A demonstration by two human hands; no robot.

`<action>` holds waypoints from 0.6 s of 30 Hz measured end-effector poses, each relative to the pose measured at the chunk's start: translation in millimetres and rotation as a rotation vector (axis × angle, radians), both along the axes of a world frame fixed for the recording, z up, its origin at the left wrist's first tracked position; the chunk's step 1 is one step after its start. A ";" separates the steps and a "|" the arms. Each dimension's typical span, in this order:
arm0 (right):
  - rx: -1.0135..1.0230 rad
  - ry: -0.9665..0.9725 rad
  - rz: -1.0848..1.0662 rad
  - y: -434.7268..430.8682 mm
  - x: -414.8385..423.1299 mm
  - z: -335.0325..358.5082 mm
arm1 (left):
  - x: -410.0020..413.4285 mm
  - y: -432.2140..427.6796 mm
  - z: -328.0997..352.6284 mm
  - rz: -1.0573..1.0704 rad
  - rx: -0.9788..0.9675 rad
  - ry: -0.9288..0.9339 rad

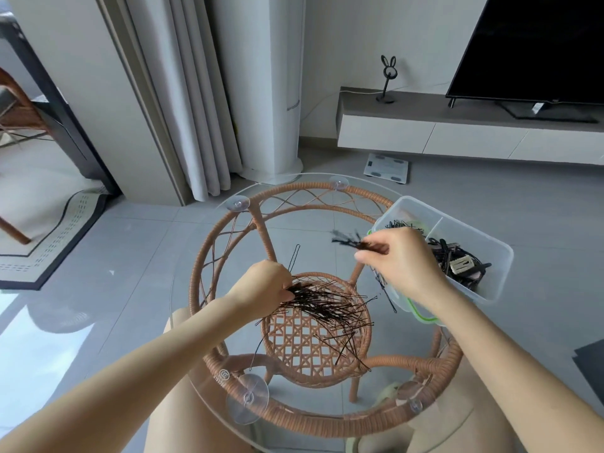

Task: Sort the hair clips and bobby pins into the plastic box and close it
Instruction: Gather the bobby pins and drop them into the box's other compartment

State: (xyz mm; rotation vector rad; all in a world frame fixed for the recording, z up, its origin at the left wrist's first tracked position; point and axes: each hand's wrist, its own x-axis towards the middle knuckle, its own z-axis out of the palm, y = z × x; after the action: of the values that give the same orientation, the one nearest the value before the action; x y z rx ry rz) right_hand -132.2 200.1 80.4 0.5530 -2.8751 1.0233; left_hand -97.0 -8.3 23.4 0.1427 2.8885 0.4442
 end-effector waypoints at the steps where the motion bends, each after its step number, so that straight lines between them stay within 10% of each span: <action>1: -0.052 -0.013 -0.059 5.9 -6.2 3.4 | -1.7 0.1 2.9 0.001 -0.004 0.007; 12: -0.455 -0.293 -0.707 44.2 -84.7 -4.3 | -36.3 13.1 54.1 0.075 0.132 0.138; 18: -0.198 -0.390 -0.636 35.8 -101.2 -11.2 | -66.3 50.1 80.6 0.036 0.270 0.219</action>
State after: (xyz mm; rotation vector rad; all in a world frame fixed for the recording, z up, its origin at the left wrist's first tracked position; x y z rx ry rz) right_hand -233.4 235.9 69.2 -0.6024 -2.8529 1.3619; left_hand -163.3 41.7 104.0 0.1936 3.0323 0.8755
